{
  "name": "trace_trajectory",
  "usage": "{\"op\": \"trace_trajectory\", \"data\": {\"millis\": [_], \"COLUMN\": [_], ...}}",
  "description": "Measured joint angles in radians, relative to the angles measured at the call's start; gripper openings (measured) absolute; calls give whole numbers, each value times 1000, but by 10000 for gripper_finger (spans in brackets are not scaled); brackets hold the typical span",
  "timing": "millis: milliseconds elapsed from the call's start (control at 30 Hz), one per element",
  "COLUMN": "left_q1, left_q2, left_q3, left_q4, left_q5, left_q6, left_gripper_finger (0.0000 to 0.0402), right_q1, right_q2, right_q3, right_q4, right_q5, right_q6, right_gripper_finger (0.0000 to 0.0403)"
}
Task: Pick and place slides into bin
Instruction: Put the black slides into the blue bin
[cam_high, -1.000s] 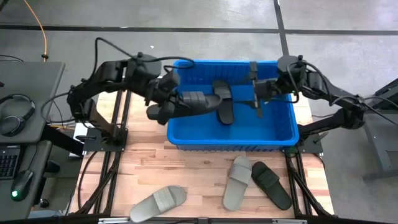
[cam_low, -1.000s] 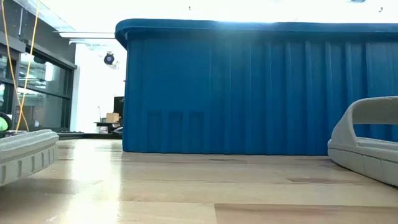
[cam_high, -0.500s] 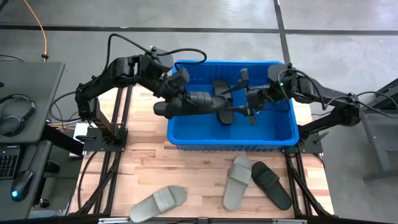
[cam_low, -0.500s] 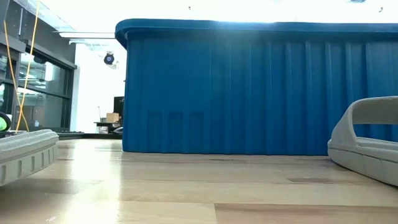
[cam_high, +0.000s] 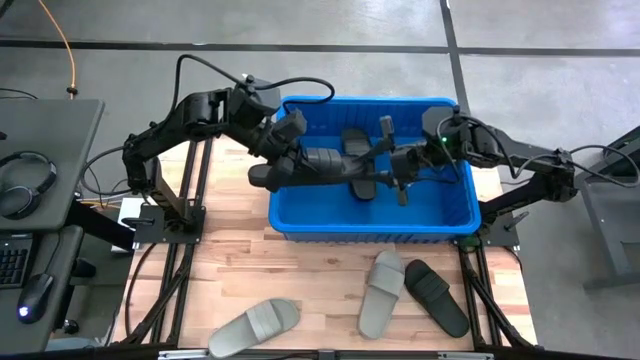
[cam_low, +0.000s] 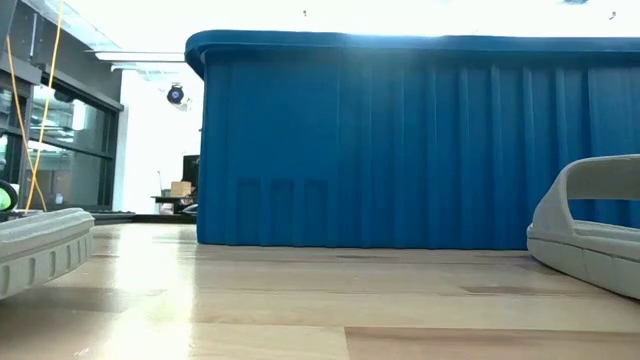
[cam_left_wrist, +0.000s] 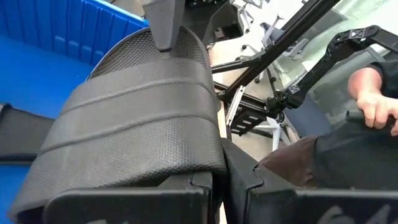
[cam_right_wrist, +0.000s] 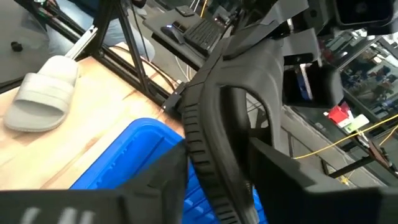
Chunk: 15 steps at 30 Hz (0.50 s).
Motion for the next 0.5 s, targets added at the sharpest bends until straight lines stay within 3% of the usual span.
{"op": "trace_trajectory", "data": {"millis": [367,500], "left_q1": [5,35], "left_q2": [-3,-5], "left_q3": [0,0], "left_q4": [0,-4], "left_q5": [-1,18], "left_q6": [-18,-32], "left_gripper_finger": [33,64], "right_q1": [1,0], "right_q2": [0,-5], "right_q3": [0,0], "right_q4": [-35,-66], "right_q5": [-8,20], "right_q6": [-3,-6], "right_gripper_finger": [24,15]}}
